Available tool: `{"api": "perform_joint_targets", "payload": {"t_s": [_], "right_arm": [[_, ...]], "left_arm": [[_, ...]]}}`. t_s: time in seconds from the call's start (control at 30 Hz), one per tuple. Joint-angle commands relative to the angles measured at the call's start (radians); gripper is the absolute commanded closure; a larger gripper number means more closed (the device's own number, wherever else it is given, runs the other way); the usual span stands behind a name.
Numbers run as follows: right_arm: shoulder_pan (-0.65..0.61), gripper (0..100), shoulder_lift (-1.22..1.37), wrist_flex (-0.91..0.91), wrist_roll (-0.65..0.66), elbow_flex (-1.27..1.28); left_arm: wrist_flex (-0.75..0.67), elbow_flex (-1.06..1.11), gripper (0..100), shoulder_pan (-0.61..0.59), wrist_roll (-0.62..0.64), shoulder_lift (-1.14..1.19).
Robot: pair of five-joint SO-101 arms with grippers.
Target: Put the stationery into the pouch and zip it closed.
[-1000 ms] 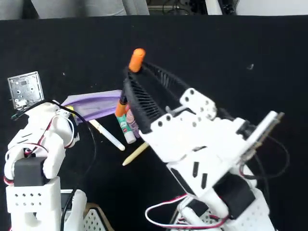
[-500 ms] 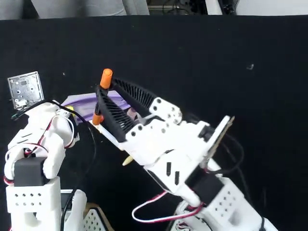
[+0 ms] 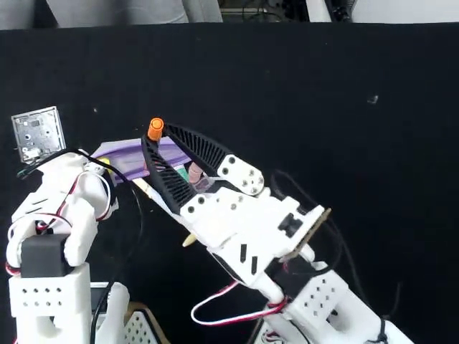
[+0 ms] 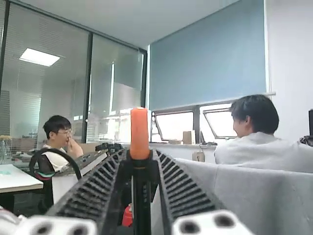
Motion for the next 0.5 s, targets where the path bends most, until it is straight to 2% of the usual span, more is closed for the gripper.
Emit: {"api": "perform_joint_targets", "payload": {"t_s": [0.0, 0.2, 0.47], "right_arm": [[-0.008, 98.8, 0.139, -0.092, 0.026, 0.01], [-0.011, 98.8, 0.26, -0.229, 0.224, 0.045], [-0.008, 95.7, 0.323, -0.241, 0.258, 0.09]], "left_arm": [[-0.02, 0.008, 97, 0.016, 0.014, 0.014], [-0.02, 0.008, 97, 0.015, 0.014, 0.011], [-0.02, 0.007, 97, 0.015, 0.014, 0.009]]}}
